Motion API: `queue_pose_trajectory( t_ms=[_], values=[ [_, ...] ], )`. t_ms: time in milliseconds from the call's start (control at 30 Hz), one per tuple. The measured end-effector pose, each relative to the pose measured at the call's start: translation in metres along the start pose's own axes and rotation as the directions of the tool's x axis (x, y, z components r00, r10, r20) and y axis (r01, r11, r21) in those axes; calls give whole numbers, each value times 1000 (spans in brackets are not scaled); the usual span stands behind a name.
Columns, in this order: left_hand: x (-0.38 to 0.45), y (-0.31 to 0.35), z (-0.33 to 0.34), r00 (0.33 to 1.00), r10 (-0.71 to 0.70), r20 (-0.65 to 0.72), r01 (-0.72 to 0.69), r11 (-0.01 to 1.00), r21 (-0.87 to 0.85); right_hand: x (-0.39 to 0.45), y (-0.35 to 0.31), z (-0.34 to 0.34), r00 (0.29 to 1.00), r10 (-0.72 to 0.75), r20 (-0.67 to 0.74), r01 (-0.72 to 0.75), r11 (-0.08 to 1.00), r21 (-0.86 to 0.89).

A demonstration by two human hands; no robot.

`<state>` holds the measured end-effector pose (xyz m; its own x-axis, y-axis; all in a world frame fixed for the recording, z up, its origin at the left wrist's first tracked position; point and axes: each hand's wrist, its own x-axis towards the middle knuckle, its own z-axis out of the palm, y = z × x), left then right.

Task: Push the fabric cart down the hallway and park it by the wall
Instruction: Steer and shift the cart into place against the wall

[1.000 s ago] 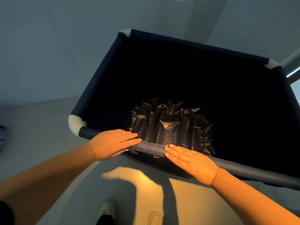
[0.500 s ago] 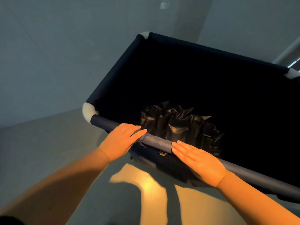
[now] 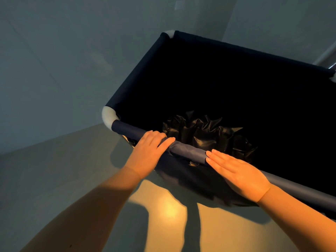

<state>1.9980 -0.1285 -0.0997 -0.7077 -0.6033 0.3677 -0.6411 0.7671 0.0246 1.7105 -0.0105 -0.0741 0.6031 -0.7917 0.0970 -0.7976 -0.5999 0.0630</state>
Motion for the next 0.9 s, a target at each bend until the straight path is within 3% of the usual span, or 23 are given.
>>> queue_pose_trajectory(
  t_ms=[433, 900],
  values=[
    [-65, -50, -24, 994, -105, -5, 105, 994, 37, 63, -48, 8, 997, -68, 21, 68, 998, -2],
    [-194, -132, -64, 961, -269, -66, 276, 949, 152, 171, -151, 2, 971, -235, 43, 233, 971, 49]
  ],
)
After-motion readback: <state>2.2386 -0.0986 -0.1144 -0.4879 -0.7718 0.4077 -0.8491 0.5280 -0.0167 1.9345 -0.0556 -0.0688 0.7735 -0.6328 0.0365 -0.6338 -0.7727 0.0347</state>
